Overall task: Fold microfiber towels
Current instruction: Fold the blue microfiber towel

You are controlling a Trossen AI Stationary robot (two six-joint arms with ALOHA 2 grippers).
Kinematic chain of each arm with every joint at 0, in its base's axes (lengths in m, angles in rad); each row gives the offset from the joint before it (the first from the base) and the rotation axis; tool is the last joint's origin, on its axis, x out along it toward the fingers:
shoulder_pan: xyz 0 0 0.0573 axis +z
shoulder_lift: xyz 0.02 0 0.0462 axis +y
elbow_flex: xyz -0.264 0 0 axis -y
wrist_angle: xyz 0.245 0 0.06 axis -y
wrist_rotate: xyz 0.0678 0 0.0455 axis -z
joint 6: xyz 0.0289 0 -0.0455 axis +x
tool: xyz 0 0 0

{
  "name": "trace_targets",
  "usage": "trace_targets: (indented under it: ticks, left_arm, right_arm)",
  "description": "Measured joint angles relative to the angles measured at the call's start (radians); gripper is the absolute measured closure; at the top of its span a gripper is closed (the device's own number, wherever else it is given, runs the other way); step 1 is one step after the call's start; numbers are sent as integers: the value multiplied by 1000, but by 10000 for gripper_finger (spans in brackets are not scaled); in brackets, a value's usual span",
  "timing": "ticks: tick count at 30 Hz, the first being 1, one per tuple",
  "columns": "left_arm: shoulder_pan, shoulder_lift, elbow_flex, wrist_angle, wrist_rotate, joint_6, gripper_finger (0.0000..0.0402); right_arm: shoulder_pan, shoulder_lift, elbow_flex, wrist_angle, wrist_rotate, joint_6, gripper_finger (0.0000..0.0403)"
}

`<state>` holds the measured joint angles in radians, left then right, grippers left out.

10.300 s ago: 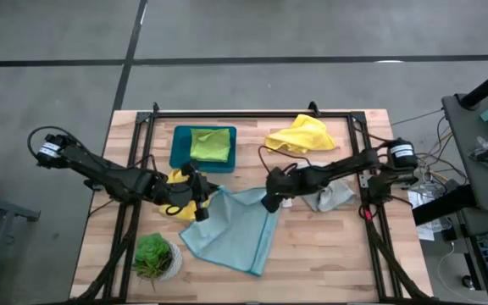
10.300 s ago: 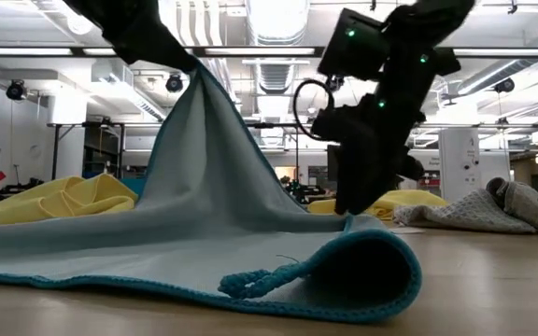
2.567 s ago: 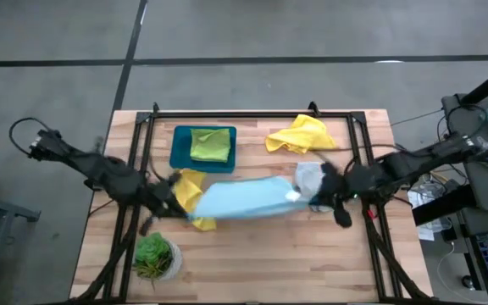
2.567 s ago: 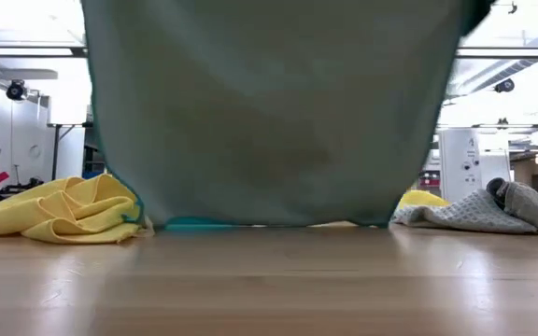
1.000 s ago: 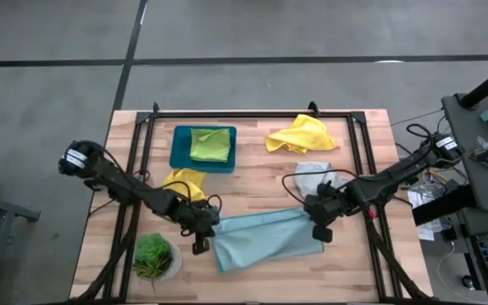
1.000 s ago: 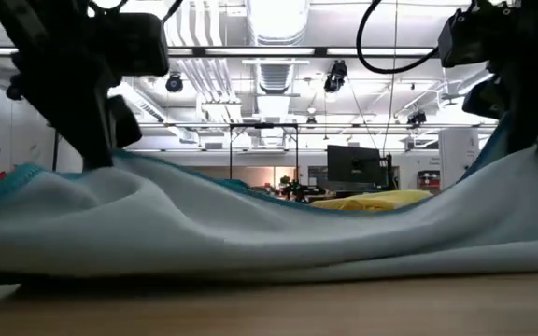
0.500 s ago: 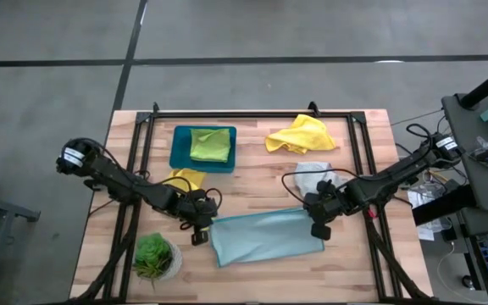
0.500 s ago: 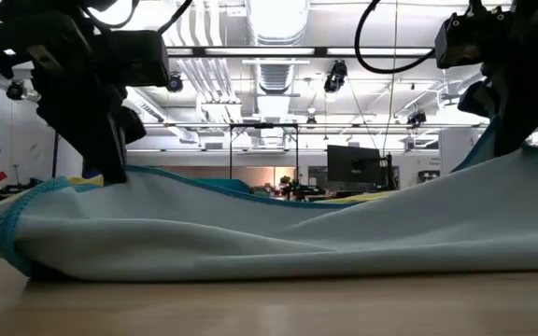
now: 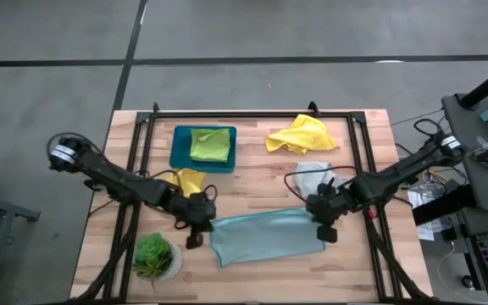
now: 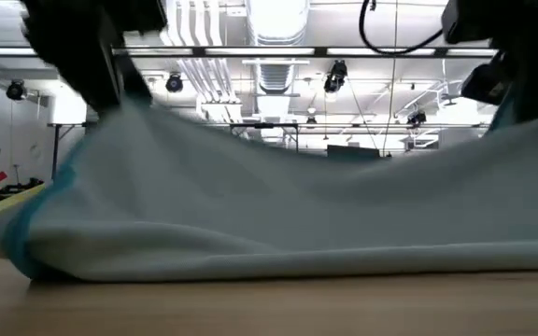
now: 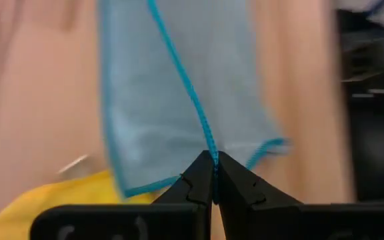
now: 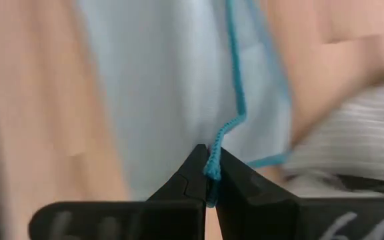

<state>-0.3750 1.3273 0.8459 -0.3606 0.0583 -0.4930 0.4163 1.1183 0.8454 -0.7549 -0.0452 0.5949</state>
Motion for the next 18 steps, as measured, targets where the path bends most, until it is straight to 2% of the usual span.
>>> trace_targets:
  ticks: [2,4,7,9,11,14,16,18]
  left_arm:
    - [-24,-48,1,23,32,34,402]
    - [-47,-94,1,57,35,73,402]
    - [-70,-175,3,69,-83,90,402]
    - [-74,-230,3,67,-162,89,402]
    - [-73,-274,3,64,-159,88,402]
    - [-76,-305,3,64,-100,95,402]
    - [-76,-321,5,61,-159,118,402]
    - [-73,-342,14,64,-226,168,402]
  right_arm:
    - [1,-21,1,20,-51,-4,394]
    - [1,-46,1,8,-33,14,394]
    - [2,-91,1,-2,-32,25,394]
    - [4,-134,1,-4,10,41,394]
    - [3,-174,1,-2,6,44,394]
    - [5,-226,1,-8,16,68,394]
    - [5,-261,30,-61,38,62,394]
    - [5,-297,88,-108,120,35,394]
